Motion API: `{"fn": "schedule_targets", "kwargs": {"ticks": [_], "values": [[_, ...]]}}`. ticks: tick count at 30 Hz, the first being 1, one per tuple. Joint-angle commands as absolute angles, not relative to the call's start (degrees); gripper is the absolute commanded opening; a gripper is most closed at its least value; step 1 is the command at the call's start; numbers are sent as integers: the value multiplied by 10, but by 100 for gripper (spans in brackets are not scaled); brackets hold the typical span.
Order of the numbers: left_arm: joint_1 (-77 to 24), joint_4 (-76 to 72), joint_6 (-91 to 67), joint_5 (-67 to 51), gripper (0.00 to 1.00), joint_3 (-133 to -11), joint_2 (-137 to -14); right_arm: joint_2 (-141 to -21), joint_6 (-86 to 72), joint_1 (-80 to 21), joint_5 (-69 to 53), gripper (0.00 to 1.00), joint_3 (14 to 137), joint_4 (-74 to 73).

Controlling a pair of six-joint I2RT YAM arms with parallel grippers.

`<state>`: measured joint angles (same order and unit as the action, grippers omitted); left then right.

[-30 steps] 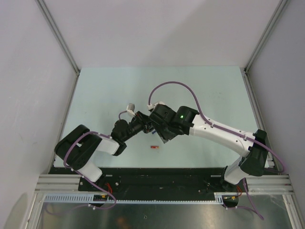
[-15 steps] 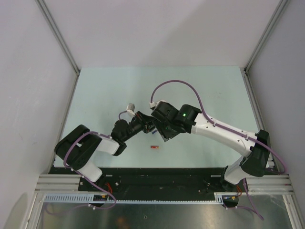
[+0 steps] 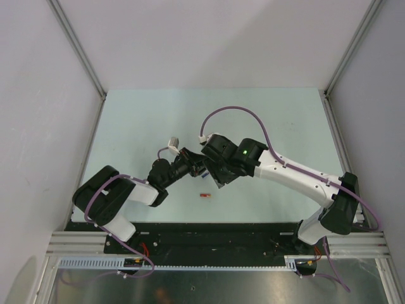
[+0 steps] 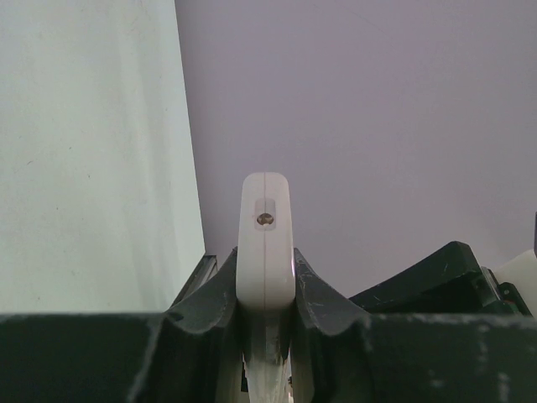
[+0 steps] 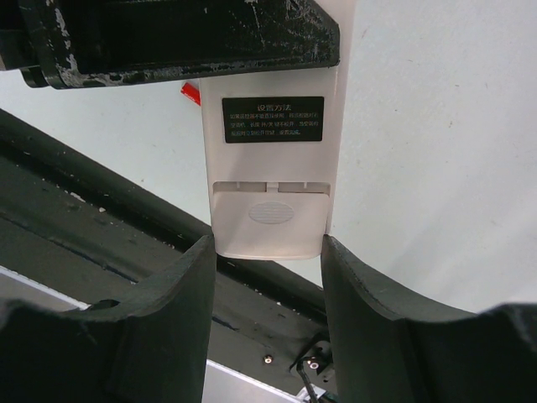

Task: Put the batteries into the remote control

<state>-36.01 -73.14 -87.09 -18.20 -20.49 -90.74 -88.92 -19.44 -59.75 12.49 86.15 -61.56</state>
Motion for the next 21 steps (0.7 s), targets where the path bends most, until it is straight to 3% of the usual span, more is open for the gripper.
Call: {"fn": "schedule_targets", "kwargs": {"ticks": [1,8,21], "values": [[-366,-802,-889,-197,0,-218,-889,-875,-187,-589,134,29,860,-616],[-365,-804,-890,-200,0,-218,-887,-877,-184,-584,134,32,860,-616],[-366,-805,-909,-195,0,-221,-900,-876,-184,-584,136,46,863,-619]]}}
